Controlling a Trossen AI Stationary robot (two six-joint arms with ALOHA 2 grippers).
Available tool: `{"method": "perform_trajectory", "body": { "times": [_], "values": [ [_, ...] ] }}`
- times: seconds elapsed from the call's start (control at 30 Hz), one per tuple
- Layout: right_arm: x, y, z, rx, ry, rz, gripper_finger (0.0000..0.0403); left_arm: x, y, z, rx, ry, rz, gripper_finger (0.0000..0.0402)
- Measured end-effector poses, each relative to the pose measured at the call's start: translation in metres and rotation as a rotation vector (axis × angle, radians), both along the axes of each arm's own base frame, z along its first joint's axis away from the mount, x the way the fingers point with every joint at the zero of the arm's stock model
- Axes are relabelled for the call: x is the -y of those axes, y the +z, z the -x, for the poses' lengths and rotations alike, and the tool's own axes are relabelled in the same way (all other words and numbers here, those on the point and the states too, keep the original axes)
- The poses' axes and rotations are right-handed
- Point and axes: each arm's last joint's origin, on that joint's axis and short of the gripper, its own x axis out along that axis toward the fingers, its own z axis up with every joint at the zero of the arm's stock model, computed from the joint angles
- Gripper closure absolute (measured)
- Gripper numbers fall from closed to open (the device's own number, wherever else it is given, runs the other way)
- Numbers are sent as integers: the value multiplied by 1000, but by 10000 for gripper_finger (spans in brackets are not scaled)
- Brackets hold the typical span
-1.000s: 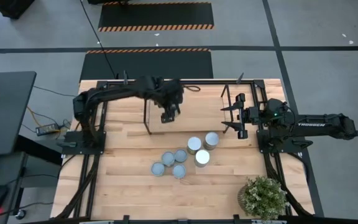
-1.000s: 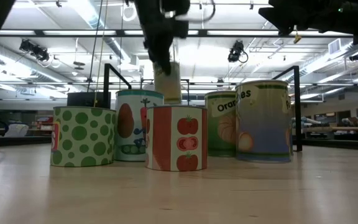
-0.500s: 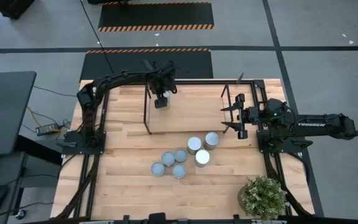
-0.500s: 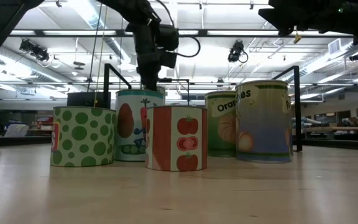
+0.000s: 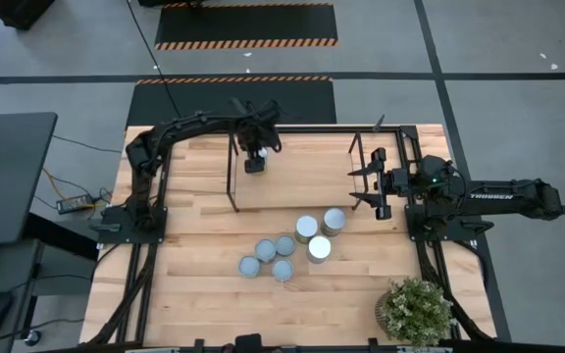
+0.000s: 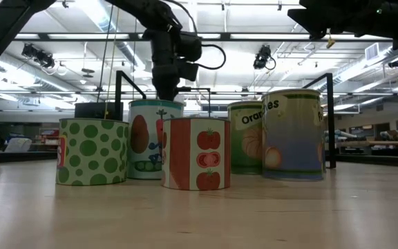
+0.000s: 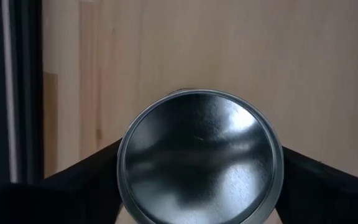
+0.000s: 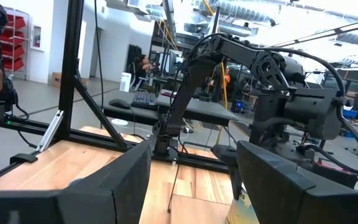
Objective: Pick and place cans onto a shelf
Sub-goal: Put the canned carrots on the shelf
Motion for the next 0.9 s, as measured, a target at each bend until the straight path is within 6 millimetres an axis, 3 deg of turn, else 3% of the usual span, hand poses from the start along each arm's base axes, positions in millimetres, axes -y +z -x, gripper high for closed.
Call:
{"method": "perform_trajectory", "body": {
  "times": [0.4,0.9],
  "values": [
    [0,0,0,0,0,0,157,13,1,-5,-69,-29,-115,9],
    [0,0,0,0,-1,0,157,26,28,-17,-12,-75,-178,6]
  ]
}}
